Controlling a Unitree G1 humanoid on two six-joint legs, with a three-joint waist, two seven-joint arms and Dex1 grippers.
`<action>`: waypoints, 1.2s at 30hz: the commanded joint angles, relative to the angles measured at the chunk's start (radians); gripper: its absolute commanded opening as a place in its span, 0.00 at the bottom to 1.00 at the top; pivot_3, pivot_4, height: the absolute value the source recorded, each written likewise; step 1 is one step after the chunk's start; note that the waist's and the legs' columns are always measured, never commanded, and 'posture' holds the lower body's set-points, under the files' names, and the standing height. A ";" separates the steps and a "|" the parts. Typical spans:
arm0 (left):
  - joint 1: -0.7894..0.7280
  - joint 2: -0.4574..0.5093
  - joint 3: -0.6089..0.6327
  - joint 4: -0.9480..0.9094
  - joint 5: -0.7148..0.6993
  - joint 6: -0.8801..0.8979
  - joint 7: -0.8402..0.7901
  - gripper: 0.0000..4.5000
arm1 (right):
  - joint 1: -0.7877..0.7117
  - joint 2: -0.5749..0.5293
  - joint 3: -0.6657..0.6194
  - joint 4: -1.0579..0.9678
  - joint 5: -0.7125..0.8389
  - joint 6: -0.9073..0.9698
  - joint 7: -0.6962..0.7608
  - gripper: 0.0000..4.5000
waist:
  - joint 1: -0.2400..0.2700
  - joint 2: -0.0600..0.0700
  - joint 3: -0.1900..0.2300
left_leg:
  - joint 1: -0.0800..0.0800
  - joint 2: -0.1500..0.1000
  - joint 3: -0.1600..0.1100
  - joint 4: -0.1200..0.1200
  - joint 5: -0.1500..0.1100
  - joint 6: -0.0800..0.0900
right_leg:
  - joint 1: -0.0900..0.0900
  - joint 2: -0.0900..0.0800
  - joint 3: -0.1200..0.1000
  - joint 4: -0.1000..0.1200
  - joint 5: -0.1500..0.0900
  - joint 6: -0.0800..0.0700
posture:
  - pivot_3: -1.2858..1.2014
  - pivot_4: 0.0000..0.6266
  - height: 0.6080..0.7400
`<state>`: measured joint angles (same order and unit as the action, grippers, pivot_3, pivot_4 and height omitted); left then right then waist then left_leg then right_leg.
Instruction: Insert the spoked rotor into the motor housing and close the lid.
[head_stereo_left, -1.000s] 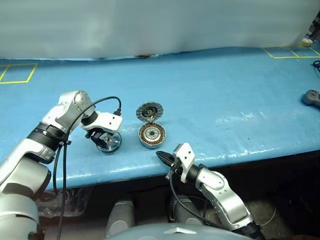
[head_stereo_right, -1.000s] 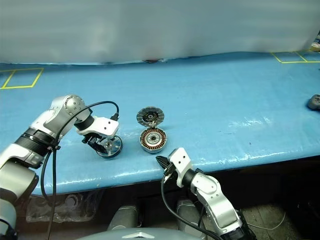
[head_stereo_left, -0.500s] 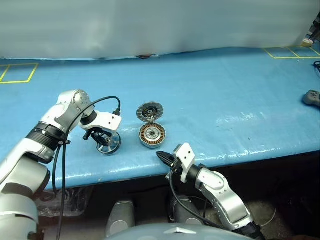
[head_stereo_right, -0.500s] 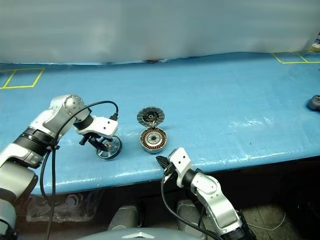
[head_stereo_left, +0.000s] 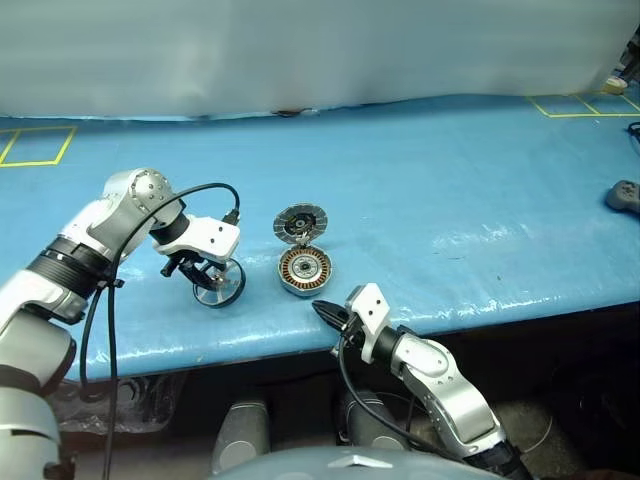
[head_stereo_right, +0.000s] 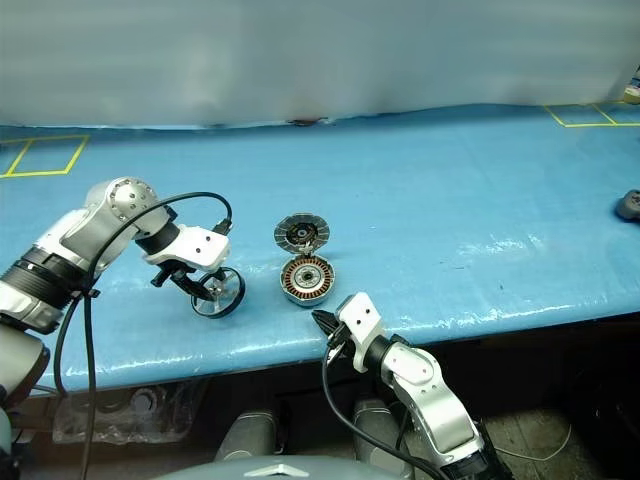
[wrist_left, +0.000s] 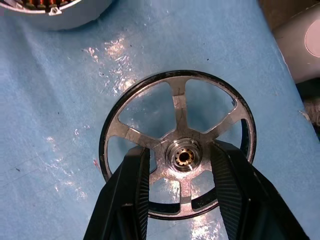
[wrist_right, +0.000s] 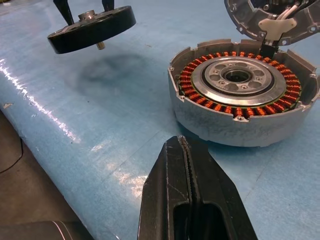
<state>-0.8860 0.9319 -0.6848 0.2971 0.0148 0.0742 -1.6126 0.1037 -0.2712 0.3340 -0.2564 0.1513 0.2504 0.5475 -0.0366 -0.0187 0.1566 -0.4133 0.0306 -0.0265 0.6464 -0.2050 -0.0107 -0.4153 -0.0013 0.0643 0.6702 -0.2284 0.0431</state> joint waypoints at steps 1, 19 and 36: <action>-0.036 0.017 0.011 -0.063 -0.074 0.024 -0.002 0.34 | -0.006 -0.008 -0.028 -0.036 0.018 -0.007 0.008 0.00 | 0.000 0.000 0.000 | 0.000 0.000 0.000 0.000 0.000 0.000 | 0.000 0.000 0.000 0.000 0.000 0.000 | 0.52 0.24 1.00; 0.082 -0.255 0.283 -0.159 -0.143 0.124 0.207 0.34 | 0.001 -0.009 -0.095 -0.008 0.038 -0.050 -0.007 0.00 | 0.000 0.000 0.000 | 0.001 0.000 0.000 0.000 0.000 0.000 | 0.001 0.001 0.001 0.000 0.000 0.000 | 0.52 0.24 1.00; 0.221 -0.368 0.348 -0.116 -0.135 0.087 0.382 0.34 | 0.039 0.062 -0.142 0.052 0.115 -0.161 0.020 0.00 | 0.000 0.000 0.000 | 0.001 0.000 0.000 0.000 0.000 0.000 | 0.001 0.001 0.002 0.000 0.001 0.001 | 0.52 0.24 1.00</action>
<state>-0.6633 0.5713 -0.3679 0.1882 -0.1199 0.1818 -1.2424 0.1429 -0.2176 0.2030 -0.1916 0.2567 0.1205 0.5627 -0.0370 -0.0185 0.1567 -0.4120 0.0306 -0.0261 0.6466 -0.2051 -0.0106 -0.4143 0.0000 0.0661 0.6703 -0.2279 0.0438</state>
